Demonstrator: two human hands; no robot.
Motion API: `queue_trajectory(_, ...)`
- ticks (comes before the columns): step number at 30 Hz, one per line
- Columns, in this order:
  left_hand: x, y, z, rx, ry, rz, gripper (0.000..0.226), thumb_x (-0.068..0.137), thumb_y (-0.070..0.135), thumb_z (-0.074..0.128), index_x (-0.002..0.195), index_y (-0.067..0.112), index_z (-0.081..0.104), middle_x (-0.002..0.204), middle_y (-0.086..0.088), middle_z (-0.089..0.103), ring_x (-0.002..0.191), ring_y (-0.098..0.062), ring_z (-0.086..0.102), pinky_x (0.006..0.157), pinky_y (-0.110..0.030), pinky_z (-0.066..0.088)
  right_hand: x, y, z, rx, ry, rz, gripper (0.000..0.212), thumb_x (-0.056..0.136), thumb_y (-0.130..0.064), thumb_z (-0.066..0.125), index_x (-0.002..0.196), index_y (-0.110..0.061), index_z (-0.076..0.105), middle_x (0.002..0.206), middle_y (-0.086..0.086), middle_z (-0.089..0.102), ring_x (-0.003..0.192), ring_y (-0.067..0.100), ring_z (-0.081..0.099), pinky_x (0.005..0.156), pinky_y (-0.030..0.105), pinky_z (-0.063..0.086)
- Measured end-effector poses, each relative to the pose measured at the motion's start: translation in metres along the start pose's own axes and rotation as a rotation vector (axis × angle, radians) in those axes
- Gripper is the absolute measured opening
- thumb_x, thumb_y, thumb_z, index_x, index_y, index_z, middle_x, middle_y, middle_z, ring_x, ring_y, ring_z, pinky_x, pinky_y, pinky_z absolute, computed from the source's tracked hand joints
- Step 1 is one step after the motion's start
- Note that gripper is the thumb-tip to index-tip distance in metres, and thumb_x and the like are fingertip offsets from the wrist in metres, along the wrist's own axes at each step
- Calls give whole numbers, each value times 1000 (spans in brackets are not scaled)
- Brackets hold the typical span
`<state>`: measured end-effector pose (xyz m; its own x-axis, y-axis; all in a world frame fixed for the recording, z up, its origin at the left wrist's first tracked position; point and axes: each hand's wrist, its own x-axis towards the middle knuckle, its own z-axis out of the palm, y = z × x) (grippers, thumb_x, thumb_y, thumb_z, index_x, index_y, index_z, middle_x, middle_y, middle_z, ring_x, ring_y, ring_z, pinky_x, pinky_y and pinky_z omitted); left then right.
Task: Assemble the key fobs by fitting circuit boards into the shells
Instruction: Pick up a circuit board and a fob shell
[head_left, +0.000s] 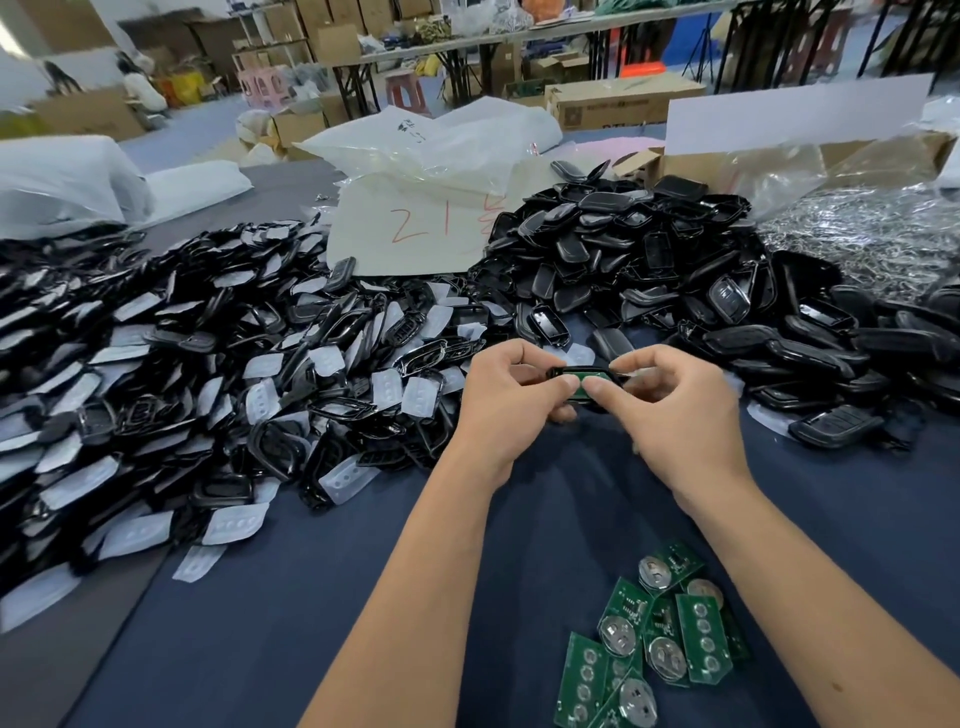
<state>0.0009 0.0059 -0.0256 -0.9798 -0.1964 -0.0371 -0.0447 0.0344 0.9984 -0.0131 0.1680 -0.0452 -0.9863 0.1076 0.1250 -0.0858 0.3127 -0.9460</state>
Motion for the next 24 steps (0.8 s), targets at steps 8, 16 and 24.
queue_trajectory(8, 2, 10, -5, -119, 82, 25, 13, 85, 1, 78, 92, 7, 69, 77, -6, 70, 53, -10, 61, 56, -19, 50, 3, -17, 9, 476, -197, 56, 15, 90, 5, 75, 103, -4, 74, 74, 8, 77, 57, 15, 67, 56, 22, 56)
queue_trajectory(16, 7, 28, -29, -515, 351, 55, 18, 92, 2, 72, 81, 11, 62, 65, -1, 52, 54, -12, 45, 53, -25, 44, 11, -75, 70, 510, -187, -53, 8, 90, 3, 76, 97, 2, 71, 69, 9, 74, 52, 15, 67, 52, 24, 56)
queue_trajectory(24, 13, 34, -128, -194, 835, 134, 12, 90, 14, 74, 84, 9, 65, 76, -2, 61, 62, -11, 52, 63, -29, 46, 16, -119, 154, 38, -342, -325, 9, 89, -26, 81, 88, -18, 76, 74, -2, 76, 61, 14, 73, 63, 35, 64)
